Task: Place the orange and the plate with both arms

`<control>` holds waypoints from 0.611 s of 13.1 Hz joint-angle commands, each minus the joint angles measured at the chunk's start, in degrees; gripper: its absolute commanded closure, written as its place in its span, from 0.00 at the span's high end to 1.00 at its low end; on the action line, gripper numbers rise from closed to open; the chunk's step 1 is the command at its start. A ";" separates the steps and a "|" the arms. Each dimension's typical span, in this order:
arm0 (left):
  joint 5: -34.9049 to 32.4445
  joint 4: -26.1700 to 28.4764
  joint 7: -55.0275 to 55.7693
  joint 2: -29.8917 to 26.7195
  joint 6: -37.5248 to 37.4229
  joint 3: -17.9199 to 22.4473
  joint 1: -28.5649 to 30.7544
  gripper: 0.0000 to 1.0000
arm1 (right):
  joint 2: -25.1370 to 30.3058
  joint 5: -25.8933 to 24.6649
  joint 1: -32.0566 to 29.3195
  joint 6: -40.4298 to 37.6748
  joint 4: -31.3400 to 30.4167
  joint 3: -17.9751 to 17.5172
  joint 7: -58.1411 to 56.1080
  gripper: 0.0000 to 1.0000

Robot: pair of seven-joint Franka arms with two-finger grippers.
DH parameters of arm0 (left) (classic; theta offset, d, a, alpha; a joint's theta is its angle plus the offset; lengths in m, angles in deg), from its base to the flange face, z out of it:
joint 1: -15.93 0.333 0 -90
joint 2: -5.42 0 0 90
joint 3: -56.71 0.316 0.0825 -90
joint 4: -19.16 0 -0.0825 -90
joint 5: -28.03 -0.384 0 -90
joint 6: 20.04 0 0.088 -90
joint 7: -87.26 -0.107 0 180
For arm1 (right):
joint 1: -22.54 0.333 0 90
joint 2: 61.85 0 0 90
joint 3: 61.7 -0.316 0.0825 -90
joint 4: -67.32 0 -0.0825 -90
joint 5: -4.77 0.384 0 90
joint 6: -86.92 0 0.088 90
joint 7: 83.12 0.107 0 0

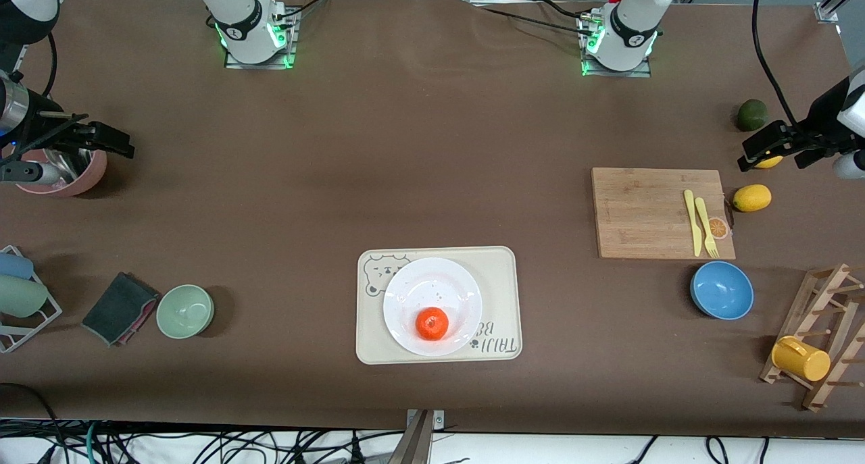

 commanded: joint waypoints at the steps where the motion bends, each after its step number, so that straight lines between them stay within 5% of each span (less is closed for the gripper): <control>1: -0.52 -1.69 -0.39 0.23 -2.33 -0.35 0.08 1.00 | -0.04 0.54 -0.28 -0.85 0.42 -0.37 0.60 1.00; 8: -0.52 -1.69 -0.92 0.22 -5.50 -0.44 -0.18 1.00 | 0.05 0.63 -0.45 -1.81 0.59 -0.28 0.51 1.00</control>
